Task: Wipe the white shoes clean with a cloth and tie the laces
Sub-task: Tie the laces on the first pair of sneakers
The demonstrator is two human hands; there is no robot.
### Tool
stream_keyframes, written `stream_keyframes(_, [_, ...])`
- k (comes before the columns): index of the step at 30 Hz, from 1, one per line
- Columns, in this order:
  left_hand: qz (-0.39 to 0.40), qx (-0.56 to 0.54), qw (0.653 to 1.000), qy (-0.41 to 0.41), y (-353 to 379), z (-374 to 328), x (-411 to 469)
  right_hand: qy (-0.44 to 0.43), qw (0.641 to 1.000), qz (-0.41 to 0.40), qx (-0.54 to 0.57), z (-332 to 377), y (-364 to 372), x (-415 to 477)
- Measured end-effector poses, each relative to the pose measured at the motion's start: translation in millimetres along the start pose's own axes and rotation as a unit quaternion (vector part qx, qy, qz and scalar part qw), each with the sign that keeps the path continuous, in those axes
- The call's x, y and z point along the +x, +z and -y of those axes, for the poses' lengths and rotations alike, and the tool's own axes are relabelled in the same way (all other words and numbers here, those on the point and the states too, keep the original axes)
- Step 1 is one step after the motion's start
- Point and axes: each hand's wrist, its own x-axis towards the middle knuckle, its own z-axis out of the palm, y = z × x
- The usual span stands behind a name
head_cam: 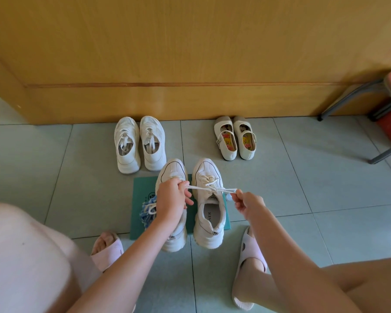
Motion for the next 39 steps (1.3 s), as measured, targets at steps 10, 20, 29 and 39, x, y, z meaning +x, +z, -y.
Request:
stream_keyframes(10, [0.006, 0.002, 1.000, -0.020, -3, -4, 2, -0.050, 0.998, 0.001, -0.049, 6, -1, -3])
stream_keyframes(20, [0.019, 0.060, 0.998, 0.007, -7, -4, 2, -0.150, 0.981, -0.022, -0.118, 8, -1, -6])
stream_keyframes(29, [-0.055, 0.192, 0.975, 0.096, -12, -4, 0, -0.228, 0.938, 0.027, -0.261, 10, 10, -21])
stream_keyframes(39, [-0.018, 0.274, 0.960, -0.045, -12, 24, -8, -0.219, 0.866, 0.043, -0.448, -35, 51, -41])
